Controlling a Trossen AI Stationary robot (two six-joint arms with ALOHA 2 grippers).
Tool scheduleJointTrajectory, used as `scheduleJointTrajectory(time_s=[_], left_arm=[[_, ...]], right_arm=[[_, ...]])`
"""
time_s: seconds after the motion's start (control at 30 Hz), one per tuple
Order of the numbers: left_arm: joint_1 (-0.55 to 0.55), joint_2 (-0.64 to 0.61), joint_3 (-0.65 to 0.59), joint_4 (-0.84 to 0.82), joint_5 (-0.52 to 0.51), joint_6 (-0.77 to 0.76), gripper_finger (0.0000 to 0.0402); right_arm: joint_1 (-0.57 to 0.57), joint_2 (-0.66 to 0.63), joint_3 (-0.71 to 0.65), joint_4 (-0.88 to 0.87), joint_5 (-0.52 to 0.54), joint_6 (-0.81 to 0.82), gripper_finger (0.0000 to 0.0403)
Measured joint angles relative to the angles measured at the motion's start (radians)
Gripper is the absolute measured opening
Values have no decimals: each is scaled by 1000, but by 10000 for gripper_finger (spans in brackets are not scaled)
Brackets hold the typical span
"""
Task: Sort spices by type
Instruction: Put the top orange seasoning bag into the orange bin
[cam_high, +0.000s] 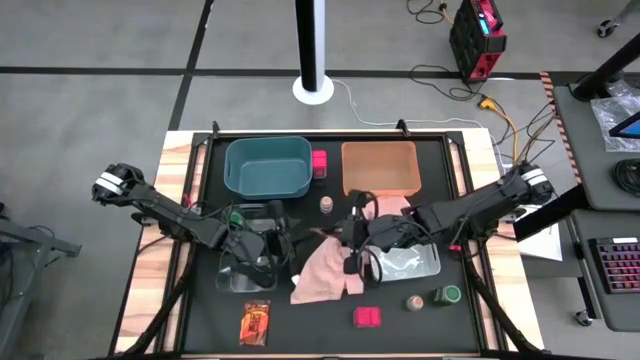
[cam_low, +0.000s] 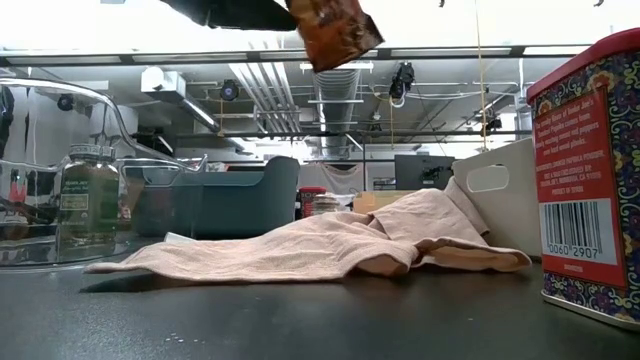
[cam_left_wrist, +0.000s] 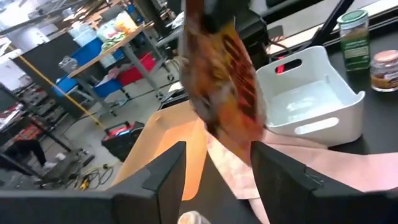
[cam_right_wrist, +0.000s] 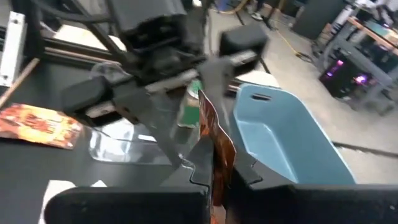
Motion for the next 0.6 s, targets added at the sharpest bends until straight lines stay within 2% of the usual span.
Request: scheduleJointTrajectory(time_s=[0.17,0.4,0.6], left_arm=[[0,-1,0,-8,-58,0,166],[-1,-2,0,-57,-230,-10,166],[-3,-2,0,-57,-289,-10,166]], right_arm=[[-6,-45,-8,-32,52,11,8],[-9,-102,-35,-51,190,-10,8],[-53,-183,-152,10,263,17,8]])
